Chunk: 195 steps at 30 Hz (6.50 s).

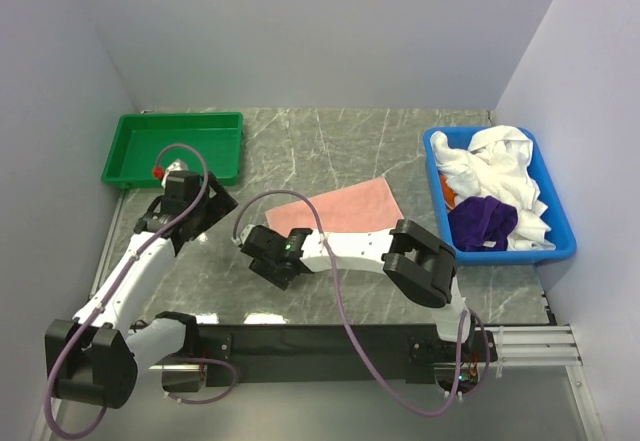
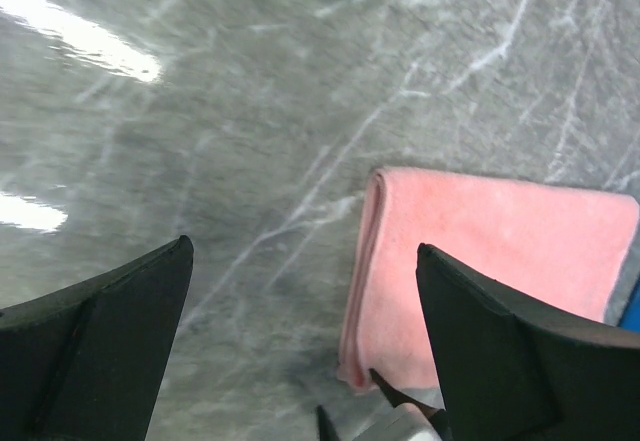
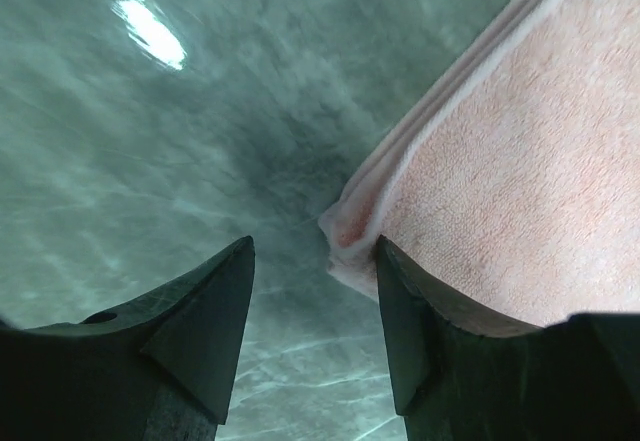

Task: Fold and stack the towels
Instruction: Neatly place the folded towel into the bin

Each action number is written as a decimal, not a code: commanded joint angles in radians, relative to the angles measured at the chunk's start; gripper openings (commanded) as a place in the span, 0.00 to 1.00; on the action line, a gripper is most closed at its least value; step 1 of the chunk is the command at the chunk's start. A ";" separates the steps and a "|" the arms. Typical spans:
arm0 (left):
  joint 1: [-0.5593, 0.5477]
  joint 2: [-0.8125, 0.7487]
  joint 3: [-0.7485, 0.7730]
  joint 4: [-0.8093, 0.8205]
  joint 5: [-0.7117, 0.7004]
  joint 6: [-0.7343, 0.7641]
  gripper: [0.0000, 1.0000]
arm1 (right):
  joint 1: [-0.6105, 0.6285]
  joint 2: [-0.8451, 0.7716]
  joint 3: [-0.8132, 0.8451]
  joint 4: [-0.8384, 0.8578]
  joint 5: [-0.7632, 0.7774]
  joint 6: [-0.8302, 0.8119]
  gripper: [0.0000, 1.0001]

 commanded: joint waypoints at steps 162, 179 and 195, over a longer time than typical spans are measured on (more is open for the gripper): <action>0.322 1.082 1.304 -0.201 0.151 0.440 0.01 | -0.317 -0.582 -0.426 0.160 -0.334 0.065 0.68; 0.430 1.171 1.415 -0.235 0.110 0.629 0.01 | -0.315 -0.435 -0.240 0.017 -0.355 0.050 0.68; 0.440 1.220 1.426 -0.209 0.021 0.810 0.01 | -0.306 -0.343 -0.139 -0.064 -0.364 0.039 0.68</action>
